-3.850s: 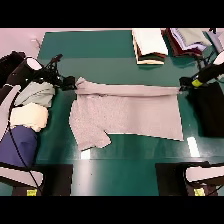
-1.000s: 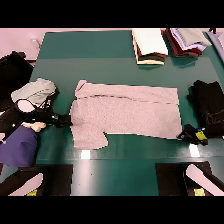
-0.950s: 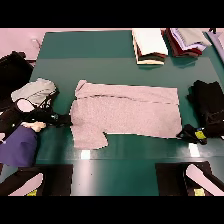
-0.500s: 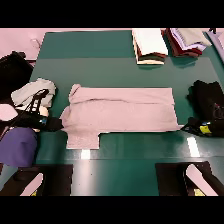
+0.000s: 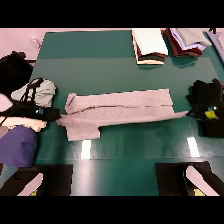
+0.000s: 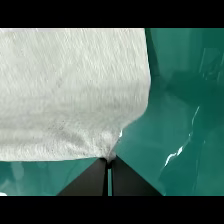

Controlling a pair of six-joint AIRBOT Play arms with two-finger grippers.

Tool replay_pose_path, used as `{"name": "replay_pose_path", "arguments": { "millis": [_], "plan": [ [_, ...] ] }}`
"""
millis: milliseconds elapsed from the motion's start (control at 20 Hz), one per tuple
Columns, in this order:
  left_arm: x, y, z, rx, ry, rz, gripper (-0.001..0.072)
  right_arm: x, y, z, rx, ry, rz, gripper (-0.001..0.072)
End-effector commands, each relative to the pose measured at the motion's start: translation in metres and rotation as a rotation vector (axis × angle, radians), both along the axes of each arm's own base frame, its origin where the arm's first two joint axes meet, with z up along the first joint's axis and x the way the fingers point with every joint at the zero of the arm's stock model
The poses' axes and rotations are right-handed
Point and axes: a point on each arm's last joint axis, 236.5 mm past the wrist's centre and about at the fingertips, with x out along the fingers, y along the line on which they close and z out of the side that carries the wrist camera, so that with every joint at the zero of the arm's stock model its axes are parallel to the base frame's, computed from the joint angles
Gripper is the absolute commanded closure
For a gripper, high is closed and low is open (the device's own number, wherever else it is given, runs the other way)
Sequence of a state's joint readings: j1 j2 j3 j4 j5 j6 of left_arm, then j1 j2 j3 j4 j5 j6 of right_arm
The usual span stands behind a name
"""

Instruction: Fold the shirts.

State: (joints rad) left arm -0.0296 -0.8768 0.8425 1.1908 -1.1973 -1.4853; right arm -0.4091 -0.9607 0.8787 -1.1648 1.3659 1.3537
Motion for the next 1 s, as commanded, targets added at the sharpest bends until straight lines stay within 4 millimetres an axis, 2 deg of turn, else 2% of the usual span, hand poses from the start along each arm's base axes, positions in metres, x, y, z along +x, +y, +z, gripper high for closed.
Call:
{"name": "replay_pose_path", "arguments": {
  "millis": [0, 250, 500, 600, 650, 700, 750, 900, 950],
  "plan": [
    [0.064, 0.005, -0.006, 0.009, -0.052, 0.048, 0.0687, 0.058, 0.008, -0.001, -0.017, -0.003, 0.049, 0.0701],
    [0.13, 0.007, -0.01, 0.011, -0.102, 0.082, 0.0687, 0.12, 0.02, -0.017, 0.004, 0.025, 0.082, 0.0701],
    [0.158, 0.009, -0.014, 0.008, -0.139, 0.113, 0.0687, 0.156, 0.017, -0.025, 0.007, 0.028, 0.083, 0.0701],
    [0.162, 0.01, -0.012, 0.006, -0.154, 0.121, 0.0686, 0.158, 0.01, -0.029, 0.007, 0.029, 0.067, 0.0698],
    [0.161, 0.01, -0.012, 0.001, -0.147, 0.129, 0.0655, 0.158, 0.006, -0.03, 0.01, 0.03, 0.059, 0.0619],
    [0.161, 0.009, -0.012, -0.007, -0.142, 0.143, 0.0388, 0.159, 0.001, -0.031, 0.008, 0.028, 0.053, 0.0393],
    [0.16, 0.009, -0.012, -0.015, -0.132, 0.157, 0.0183, 0.16, -0.006, -0.03, 0.011, 0.017, 0.045, 0.0323],
    [0.15, 0.006, -0.014, -0.013, -0.089, 0.132, 0.0179, 0.146, -0.019, -0.026, 0.085, 0.023, 0.075, 0.0322],
    [0.146, 0.004, -0.016, -0.016, -0.072, 0.125, 0.0249, 0.135, -0.026, -0.031, 0.107, 0.049, 0.076, 0.0321]
  ]
}}
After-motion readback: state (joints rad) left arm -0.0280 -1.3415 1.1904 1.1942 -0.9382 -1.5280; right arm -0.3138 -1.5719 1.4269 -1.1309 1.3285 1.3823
